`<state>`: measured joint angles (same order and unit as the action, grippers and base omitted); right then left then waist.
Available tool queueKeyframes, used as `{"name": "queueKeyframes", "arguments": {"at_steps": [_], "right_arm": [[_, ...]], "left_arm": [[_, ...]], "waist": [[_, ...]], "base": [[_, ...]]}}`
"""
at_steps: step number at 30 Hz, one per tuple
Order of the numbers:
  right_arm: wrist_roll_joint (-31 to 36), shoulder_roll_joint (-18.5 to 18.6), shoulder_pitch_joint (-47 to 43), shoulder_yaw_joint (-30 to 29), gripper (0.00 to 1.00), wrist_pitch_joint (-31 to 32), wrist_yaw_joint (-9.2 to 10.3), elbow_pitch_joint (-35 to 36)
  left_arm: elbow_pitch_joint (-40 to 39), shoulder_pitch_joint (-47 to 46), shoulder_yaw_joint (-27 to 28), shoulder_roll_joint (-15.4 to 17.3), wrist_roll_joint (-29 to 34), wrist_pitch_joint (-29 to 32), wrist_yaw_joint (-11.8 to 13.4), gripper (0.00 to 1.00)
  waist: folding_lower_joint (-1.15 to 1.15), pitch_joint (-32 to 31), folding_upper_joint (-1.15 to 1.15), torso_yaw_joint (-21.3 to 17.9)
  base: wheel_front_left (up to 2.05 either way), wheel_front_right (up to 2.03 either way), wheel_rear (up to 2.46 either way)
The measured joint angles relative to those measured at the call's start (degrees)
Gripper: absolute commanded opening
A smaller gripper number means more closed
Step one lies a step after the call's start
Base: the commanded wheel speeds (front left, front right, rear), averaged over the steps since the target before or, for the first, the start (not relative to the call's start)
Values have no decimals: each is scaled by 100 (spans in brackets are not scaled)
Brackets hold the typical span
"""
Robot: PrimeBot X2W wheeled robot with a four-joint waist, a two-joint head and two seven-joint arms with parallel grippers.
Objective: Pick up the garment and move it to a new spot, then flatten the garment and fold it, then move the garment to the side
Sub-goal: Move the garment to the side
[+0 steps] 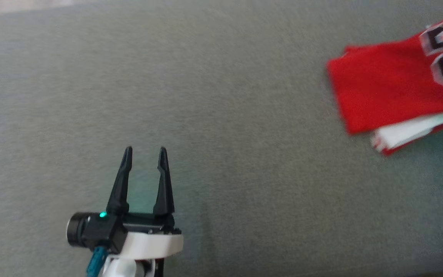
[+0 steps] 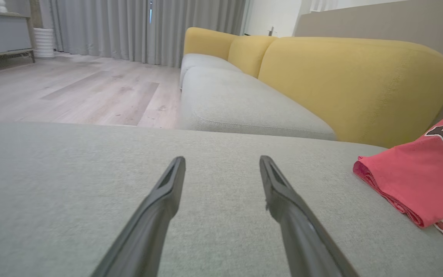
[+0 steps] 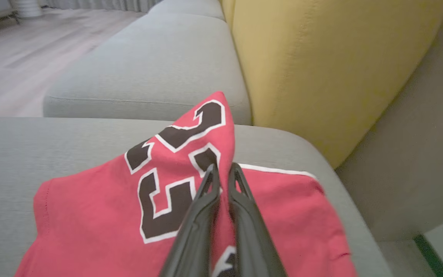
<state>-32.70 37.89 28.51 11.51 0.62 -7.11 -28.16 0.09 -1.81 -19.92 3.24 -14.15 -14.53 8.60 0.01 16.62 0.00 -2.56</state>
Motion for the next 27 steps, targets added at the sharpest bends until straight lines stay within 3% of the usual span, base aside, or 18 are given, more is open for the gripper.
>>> {"name": "queueKeyframes", "arguments": {"at_steps": [6, 7, 8, 12, 16, 22, 27], "right_arm": [[107, 664, 325, -466, 0, 198, 0, 49], [155, 727, 355, -546, 55, 203, 0, 4], [234, 770, 372, -628, 100, 219, 0, -34], [313, 564, 355, -734, 100, 214, 0, -16], [414, -56, -68, -731, 100, 100, 0, 108], [432, -1118, -1129, -259, 100, -220, 0, 222], [359, -1600, -1606, 119, 100, -628, 0, 236]], "left_arm": [[-32, -249, -4, -1, -3, 0, -36, 100], [-52, -289, -2, -2, -5, -1, -35, 100], [-59, -323, -3, -2, -4, -1, -34, 100], [-76, -414, -9, -3, 1, -1, -24, 100], [-87, -398, -13, -4, 3, -1, 8, 100], [-82, -85, 33, -8, 2, -1, 46, 100], [-64, 290, 176, -5, 208, -1, 51, 100]], "waist": [[0, 419, 0, -343], [0, 470, 0, -381], [0, 511, 0, -417], [-1, 483, 0, -466], [-1, 242, 0, -382], [-2, -297, 0, -177], [-2, -734, 0, 0]], "base": [[0, 0, 0], [0, 0, 0], [0, 0, 0], [0, 0, 0], [0, 0, 0], [0, 0, 0], [0, 0, 0]]}}
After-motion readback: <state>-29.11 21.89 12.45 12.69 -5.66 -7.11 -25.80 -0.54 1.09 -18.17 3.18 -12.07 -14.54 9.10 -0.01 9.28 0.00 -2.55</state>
